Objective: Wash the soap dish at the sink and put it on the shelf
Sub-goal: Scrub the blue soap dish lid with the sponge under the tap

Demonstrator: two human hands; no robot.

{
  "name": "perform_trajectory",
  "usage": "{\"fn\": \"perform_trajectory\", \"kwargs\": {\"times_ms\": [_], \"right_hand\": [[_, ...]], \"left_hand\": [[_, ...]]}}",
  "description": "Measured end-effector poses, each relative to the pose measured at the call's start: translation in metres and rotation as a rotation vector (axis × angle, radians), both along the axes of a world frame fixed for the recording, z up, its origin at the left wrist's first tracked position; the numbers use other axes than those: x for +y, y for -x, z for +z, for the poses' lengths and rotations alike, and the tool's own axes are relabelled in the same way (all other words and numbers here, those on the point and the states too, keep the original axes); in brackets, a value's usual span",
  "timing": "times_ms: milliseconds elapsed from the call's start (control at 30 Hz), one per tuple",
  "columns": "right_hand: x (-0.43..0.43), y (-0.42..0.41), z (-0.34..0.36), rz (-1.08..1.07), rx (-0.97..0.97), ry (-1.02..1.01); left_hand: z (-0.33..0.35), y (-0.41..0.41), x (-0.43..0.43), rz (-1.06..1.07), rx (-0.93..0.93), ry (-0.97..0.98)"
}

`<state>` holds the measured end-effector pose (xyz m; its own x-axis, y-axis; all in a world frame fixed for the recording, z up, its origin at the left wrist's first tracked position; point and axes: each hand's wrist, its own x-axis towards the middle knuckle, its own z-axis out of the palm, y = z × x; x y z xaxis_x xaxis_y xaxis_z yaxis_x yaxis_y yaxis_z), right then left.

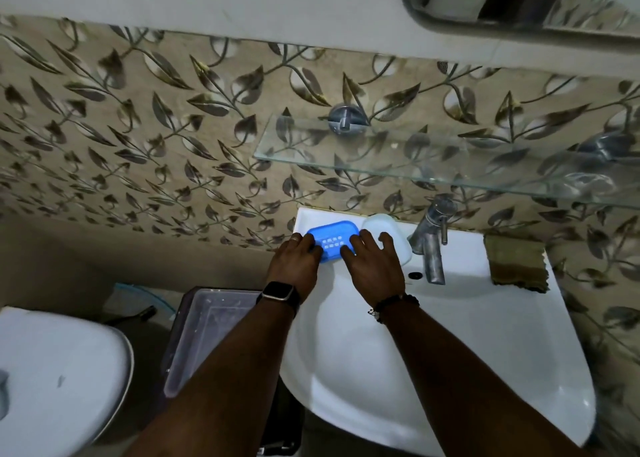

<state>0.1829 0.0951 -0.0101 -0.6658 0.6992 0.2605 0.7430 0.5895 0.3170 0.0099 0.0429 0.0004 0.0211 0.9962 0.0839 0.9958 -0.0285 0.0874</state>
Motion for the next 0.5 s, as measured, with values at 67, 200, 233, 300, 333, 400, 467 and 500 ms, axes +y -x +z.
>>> {"fn": "perform_trajectory", "kwargs": {"times_ms": [67, 200, 233, 300, 333, 400, 467, 500], "right_hand": [[0.003, -0.001, 0.004, 0.025, 0.014, -0.022], [0.001, -0.005, 0.02, 0.062, 0.048, -0.07], [-0.002, -0.008, 0.026, 0.075, 0.056, -0.092], [-0.008, -0.014, 0.039, 0.098, 0.075, -0.142], [-0.012, -0.017, 0.045, 0.101, 0.083, -0.167], [-0.02, -0.023, 0.057, 0.094, 0.089, -0.206], [-0.03, -0.031, 0.068, 0.076, 0.092, -0.234], [-0.034, -0.036, 0.073, 0.069, 0.101, -0.244]], "left_hand": [[0.003, 0.002, -0.003, -0.014, -0.002, -0.037], [0.011, 0.004, -0.012, -0.03, -0.019, -0.088], [0.015, 0.005, -0.014, -0.031, -0.024, -0.113], [0.024, 0.004, -0.019, -0.025, -0.04, -0.162], [0.028, 0.003, -0.022, -0.014, -0.04, -0.184], [0.036, 0.0, -0.027, -0.001, -0.058, -0.211], [0.043, -0.003, -0.031, -0.025, -0.099, -0.249], [0.046, -0.005, -0.033, -0.043, -0.13, -0.271]]}}
